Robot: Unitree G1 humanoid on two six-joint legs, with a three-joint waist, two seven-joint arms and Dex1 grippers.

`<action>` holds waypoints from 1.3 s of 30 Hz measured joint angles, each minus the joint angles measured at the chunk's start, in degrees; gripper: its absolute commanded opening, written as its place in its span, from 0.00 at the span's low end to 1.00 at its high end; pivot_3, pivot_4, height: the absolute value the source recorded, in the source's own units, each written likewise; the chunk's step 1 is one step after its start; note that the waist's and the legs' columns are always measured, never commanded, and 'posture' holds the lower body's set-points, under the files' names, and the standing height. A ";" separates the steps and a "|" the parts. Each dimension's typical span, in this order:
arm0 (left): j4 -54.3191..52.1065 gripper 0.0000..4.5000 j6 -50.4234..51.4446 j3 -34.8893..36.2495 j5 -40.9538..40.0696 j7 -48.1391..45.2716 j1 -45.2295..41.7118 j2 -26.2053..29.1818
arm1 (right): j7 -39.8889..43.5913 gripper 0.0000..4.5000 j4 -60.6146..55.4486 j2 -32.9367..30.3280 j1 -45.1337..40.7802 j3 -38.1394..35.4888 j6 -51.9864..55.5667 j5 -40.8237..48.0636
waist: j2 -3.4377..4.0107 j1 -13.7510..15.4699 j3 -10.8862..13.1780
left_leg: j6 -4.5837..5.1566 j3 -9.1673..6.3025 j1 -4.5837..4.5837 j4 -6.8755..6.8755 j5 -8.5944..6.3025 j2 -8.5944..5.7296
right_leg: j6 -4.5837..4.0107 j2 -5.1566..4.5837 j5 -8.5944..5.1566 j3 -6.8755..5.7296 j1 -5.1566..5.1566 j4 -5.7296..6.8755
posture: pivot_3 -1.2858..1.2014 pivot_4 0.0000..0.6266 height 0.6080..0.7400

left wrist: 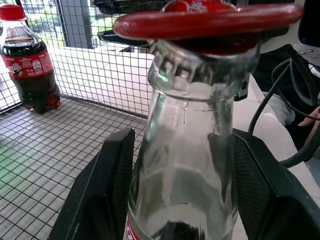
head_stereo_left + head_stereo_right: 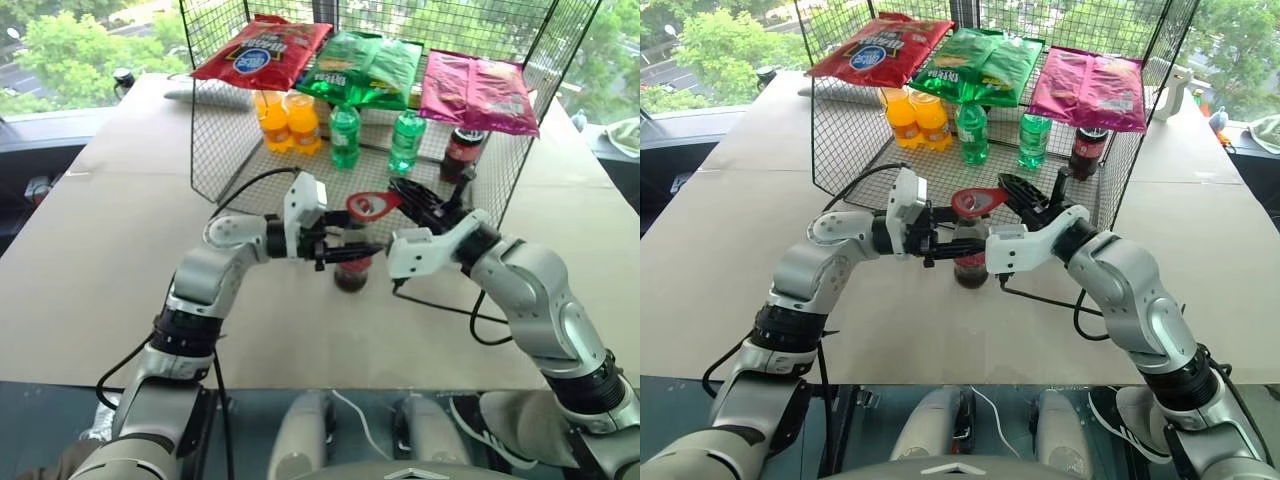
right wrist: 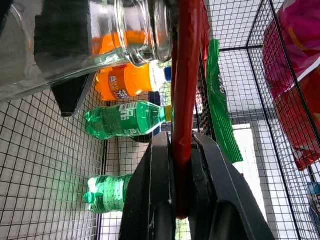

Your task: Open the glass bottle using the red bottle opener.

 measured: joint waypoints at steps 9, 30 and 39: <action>-0.09 0.49 0.03 0.30 -0.61 0.65 0.41 0.30 | 0.24 0.00 -0.04 2.61 -0.18 -0.13 -0.04 1.42 | 0.00 -0.12 0.02 | -0.07 0.00 -0.01 0.00 0.04 -0.01 | 0.00 0.00 0.00 0.00 0.00 0.00 | 0.52 0.24 1.00; -1.63 0.49 -0.12 0.57 -1.29 1.12 1.58 1.82 | 4.56 0.00 -12.93 12.69 12.96 -8.81 24.54 12.45 | 0.07 -0.14 0.06 | 0.03 -0.01 -0.03 -0.02 -0.04 0.02 | -0.06 -0.01 0.04 0.00 -0.04 0.02 | 0.52 0.24 1.00; -2.25 0.49 0.27 1.13 -1.57 1.33 2.06 2.60 | 10.95 0.00 -19.46 17.55 21.14 -9.57 42.57 27.99 | 0.10 -0.17 0.07 | 0.00 -0.02 -0.03 -0.05 -0.10 0.04 | -0.14 -0.03 0.09 0.00 -0.09 0.01 | 0.52 0.24 1.00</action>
